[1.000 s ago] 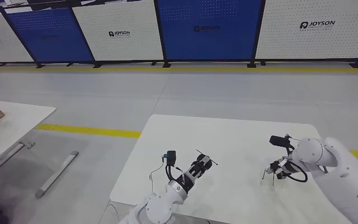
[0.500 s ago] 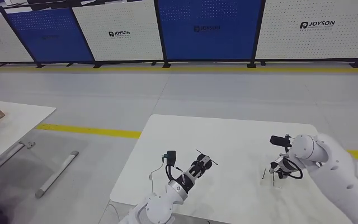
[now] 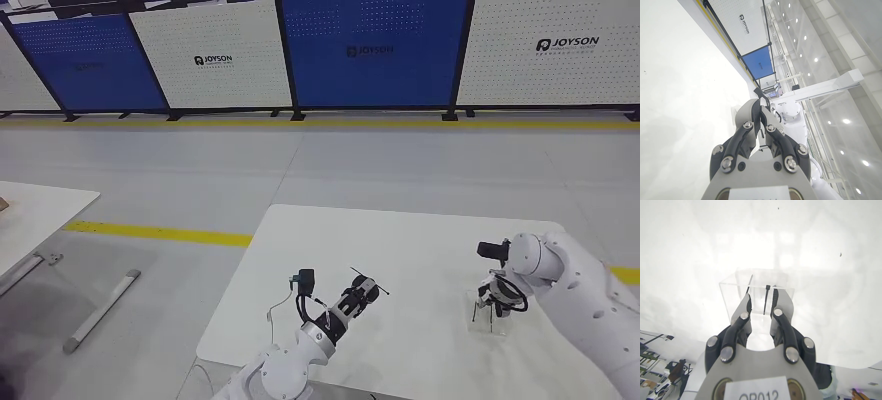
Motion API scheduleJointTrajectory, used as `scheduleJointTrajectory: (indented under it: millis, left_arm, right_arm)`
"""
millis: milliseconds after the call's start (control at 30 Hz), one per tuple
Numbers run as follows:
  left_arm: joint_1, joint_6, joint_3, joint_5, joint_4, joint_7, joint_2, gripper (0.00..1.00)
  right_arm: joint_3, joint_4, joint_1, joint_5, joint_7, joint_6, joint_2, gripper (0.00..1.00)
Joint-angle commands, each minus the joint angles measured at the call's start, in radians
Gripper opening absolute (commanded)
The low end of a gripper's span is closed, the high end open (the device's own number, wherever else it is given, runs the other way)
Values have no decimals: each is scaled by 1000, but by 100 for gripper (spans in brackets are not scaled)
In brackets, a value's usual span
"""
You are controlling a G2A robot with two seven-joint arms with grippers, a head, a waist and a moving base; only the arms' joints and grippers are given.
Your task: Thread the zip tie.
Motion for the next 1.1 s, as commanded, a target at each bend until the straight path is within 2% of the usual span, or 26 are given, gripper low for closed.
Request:
scheduleJointTrajectory:
  millis: [0, 133, 233, 433, 567, 700, 800, 1067]
  left_arm:
    - [0, 0, 0, 0, 0, 0, 0, 0]
    - [0, 0, 0, 0, 0, 0, 0, 0]
    - [0, 0, 0, 0, 0, 0, 0, 0]
    - [0, 0, 0, 0, 0, 0, 0, 0]
    - [0, 0, 0, 0, 0, 0, 0, 0]
    - [0, 0, 0, 0, 0, 0, 0, 0]
    - [0, 0, 0, 0, 0, 0, 0, 0]
    - [0, 0, 0, 0, 0, 0, 0, 0]
  right_arm:
    - [-8, 18, 8, -1, 0, 0, -9, 26]
    - [-25, 53, 23, -3, 0, 0, -27, 21]
    - [-35, 75, 33, -2, 0, 0, -38, 0]
    - [-46, 96, 44, -6, 0, 0, -52, 0]
    - [-36, 83, 40, -12, 0, 0, -47, 0]
    - [8, 36, 19, -22, 0, 0, -26, 0]
    - [66, -30, -17, -37, 0, 0, 2, 0]
    - [256, -245, -178, -98, 0, 0, 85, 0]
